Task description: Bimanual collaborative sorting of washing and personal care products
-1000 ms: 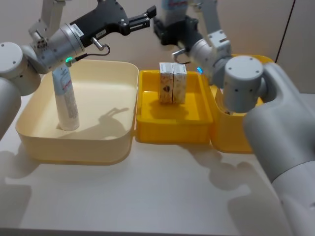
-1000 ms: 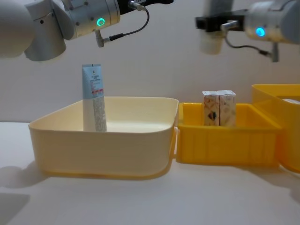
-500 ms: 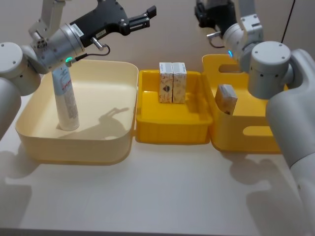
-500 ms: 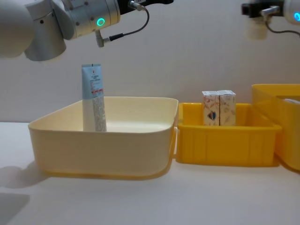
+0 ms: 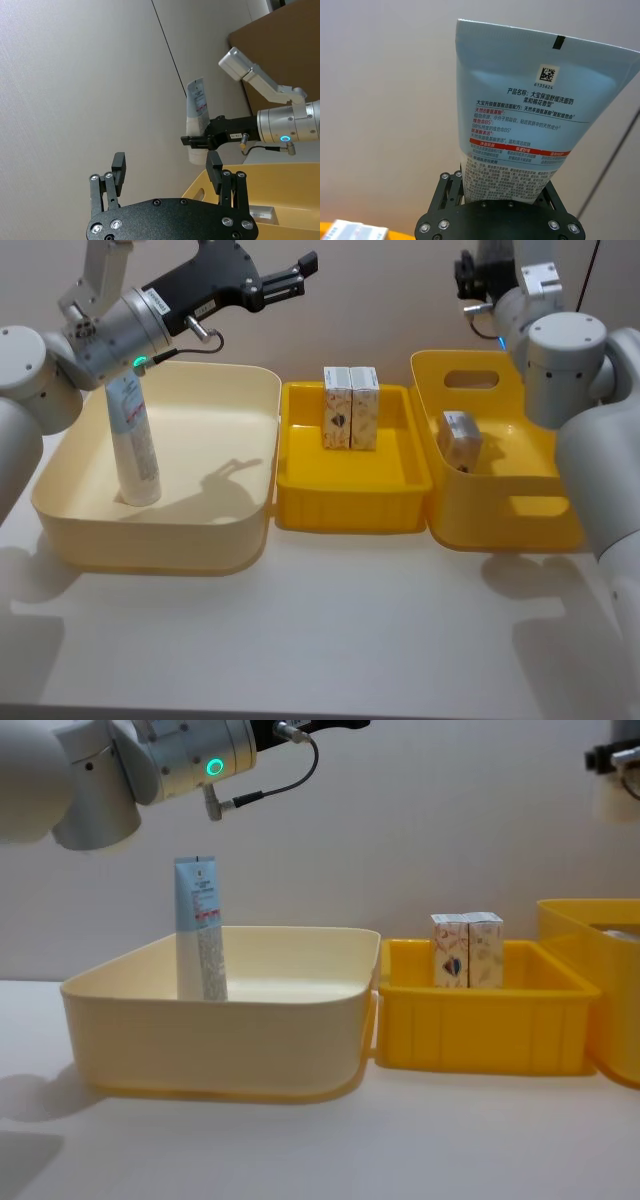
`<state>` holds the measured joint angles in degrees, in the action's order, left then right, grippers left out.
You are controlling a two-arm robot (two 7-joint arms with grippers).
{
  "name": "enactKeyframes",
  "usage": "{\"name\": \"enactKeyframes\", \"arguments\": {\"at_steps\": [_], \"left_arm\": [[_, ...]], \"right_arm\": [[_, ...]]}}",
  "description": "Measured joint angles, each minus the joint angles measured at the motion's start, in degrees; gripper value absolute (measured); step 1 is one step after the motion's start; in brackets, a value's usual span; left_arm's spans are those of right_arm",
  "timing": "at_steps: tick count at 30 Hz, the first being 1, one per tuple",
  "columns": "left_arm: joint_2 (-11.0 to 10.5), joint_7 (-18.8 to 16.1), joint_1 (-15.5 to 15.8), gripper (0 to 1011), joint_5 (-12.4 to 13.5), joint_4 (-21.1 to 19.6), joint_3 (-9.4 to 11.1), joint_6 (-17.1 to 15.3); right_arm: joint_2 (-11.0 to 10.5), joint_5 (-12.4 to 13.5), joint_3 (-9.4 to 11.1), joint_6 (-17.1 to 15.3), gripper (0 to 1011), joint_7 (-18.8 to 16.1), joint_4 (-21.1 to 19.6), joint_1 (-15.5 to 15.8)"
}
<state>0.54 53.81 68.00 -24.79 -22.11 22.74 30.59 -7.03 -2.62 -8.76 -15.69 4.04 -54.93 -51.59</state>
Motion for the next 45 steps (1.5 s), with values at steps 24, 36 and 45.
{"name": "enactKeyframes", "arguments": {"at_steps": [24, 36, 45], "left_arm": [[-0.01, 0.00, 0.00, 1000, 0.00, -0.01, 0.00, 0.00], [0.00, 0.00, 0.00, 1000, 0.00, 0.00, 0.00, 0.00], [0.00, 0.00, 0.00, 1000, 0.00, 0.00, 0.00, 0.00]], "right_arm": [[0.14, -2.10, 2.37, -11.39, 905, 4.39, 5.13, -1.04], [0.20, -2.33, 2.65, -12.82, 1001, 4.81, 5.74, -1.08], [-0.15, -2.91, 2.19, -13.51, 1001, 3.87, 6.60, -1.73]]}}
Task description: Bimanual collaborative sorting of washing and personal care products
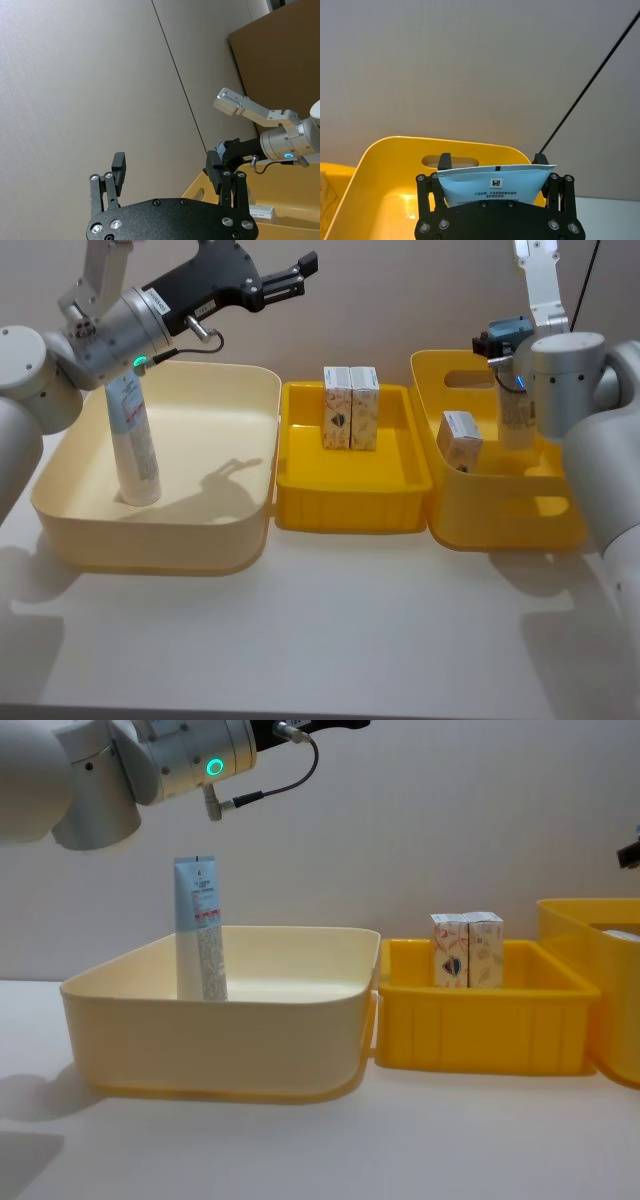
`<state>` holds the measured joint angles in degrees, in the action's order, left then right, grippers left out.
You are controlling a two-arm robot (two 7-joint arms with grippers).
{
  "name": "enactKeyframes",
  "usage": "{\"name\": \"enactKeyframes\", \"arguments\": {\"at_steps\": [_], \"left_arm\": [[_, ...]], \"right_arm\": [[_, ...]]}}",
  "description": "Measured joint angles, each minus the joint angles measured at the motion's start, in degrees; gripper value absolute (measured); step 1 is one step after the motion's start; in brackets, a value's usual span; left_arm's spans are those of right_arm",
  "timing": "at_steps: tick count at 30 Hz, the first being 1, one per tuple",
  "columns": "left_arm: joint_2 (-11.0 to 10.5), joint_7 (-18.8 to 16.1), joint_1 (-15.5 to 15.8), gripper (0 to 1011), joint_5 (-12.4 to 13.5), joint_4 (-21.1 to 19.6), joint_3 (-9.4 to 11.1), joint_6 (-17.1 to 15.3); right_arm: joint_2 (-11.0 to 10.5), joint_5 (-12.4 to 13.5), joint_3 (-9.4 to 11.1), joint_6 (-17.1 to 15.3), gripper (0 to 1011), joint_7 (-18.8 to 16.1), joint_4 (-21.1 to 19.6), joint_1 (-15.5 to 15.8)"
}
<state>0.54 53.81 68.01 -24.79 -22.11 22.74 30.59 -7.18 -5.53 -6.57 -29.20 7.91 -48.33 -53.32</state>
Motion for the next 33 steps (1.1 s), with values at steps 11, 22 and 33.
{"name": "enactKeyframes", "arguments": {"at_steps": [11, 22, 33], "left_arm": [[0.00, 0.00, 0.00, 1000, 0.00, 0.00, 0.00, 0.00], [0.00, 0.00, 0.00, 1000, 0.00, 0.00, 0.00, 0.00], [-0.01, 0.00, 0.00, 1000, 0.00, 0.00, -0.01, 0.00]], "right_arm": [[-1.55, -1.25, -2.53, -4.43, 1001, -6.01, 2.45, -2.93], [-3.17, -2.79, -6.58, -10.02, 1001, -15.39, 7.65, -7.69], [-3.85, -5.05, -11.93, -13.25, 1000, -27.13, 17.93, -15.39]]}}
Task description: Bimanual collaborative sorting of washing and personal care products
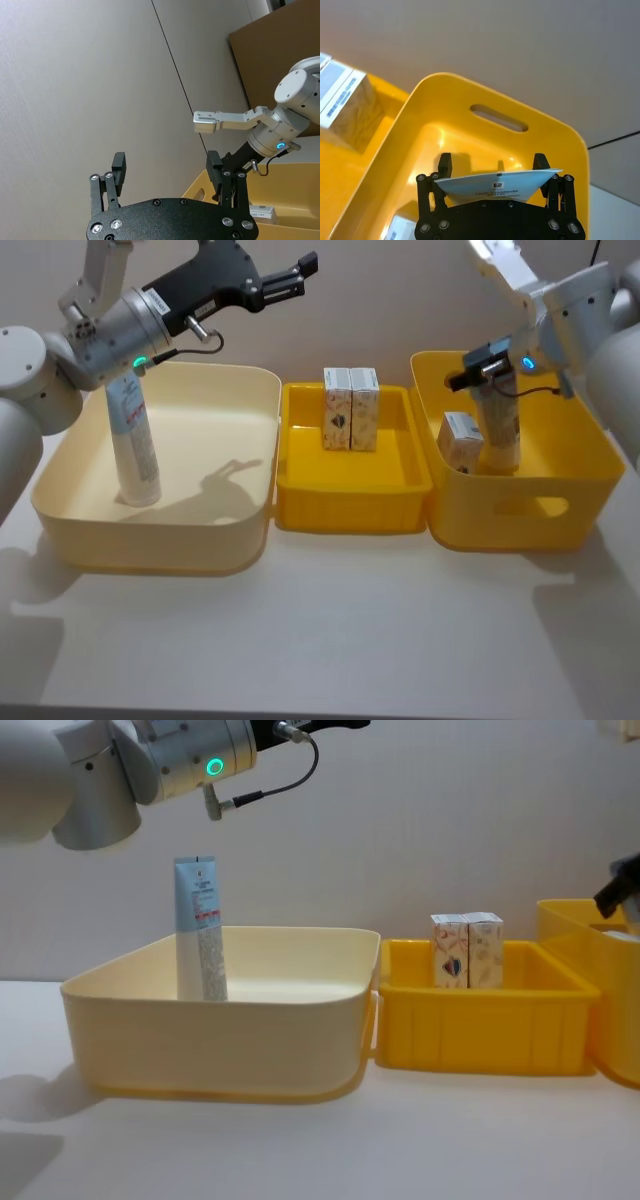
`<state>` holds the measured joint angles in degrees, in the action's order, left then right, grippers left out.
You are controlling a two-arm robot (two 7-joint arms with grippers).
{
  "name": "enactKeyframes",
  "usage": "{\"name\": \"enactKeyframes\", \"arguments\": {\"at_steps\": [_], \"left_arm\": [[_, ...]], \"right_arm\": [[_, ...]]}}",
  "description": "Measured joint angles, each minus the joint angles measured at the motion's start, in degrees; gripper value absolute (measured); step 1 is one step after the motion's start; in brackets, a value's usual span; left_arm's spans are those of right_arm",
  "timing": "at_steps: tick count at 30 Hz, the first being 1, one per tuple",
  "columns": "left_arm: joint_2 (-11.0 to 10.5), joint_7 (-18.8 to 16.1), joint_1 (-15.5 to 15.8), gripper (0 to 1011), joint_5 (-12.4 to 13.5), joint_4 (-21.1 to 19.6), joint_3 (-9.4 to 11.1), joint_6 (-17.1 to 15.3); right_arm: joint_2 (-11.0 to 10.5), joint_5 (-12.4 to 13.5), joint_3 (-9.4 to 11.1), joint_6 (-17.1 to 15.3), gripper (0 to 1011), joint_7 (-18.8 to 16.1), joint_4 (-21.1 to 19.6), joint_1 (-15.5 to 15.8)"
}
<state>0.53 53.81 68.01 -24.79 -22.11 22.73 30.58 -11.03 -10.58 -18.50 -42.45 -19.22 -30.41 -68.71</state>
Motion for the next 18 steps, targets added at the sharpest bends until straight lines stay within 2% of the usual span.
{"name": "enactKeyframes", "arguments": {"at_steps": [10, 18], "left_arm": [[0.01, 0.00, 0.00, 1000, 0.00, 0.00, 0.01, 0.00], [0.01, 0.00, 0.00, 1000, 0.00, 0.00, 0.01, 0.00]], "right_arm": [[1.68, -2.90, -2.68, 1.89, 999, -7.56, 14.31, -8.48], [2.38, -4.09, -3.65, 2.77, 999, -10.53, 19.93, -11.80]]}}
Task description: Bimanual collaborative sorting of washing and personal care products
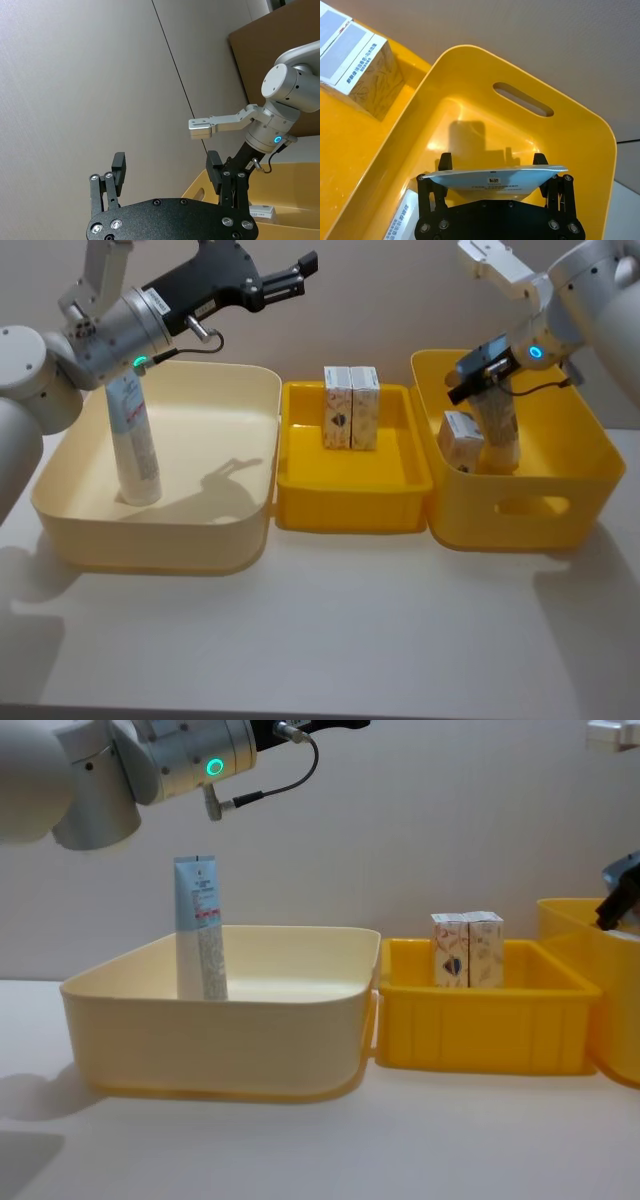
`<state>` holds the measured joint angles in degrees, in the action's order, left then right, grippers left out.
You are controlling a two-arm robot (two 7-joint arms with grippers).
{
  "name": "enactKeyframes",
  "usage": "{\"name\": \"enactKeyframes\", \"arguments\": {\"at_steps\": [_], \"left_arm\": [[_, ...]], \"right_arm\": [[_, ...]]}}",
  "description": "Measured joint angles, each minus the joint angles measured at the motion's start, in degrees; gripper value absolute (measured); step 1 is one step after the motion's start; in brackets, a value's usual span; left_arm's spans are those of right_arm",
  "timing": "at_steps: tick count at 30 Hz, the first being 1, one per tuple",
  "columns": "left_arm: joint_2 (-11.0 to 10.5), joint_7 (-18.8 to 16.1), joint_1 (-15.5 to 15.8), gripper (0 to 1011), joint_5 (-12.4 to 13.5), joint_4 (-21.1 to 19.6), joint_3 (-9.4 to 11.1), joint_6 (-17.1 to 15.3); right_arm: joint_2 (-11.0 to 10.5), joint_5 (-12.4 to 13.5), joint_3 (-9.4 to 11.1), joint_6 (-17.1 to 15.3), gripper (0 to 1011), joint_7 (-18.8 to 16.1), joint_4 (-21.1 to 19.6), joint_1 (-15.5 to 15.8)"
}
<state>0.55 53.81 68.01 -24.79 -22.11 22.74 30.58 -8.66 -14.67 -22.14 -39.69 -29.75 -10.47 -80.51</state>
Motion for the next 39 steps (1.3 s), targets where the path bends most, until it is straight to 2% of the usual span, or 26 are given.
{"name": "enactKeyframes", "arguments": {"at_steps": [16, 39], "left_arm": [[0.00, 0.00, 0.00, 1000, 0.00, 0.00, 0.00, 0.00], [-0.01, 0.00, 0.00, 1000, 0.00, 0.00, 0.00, 0.00]], "right_arm": [[0.61, -1.02, -0.85, 0.81, 999, -2.41, 4.81, -2.87], [0.78, -1.29, -1.10, 1.04, 999, -3.18, 6.36, -3.77]]}}
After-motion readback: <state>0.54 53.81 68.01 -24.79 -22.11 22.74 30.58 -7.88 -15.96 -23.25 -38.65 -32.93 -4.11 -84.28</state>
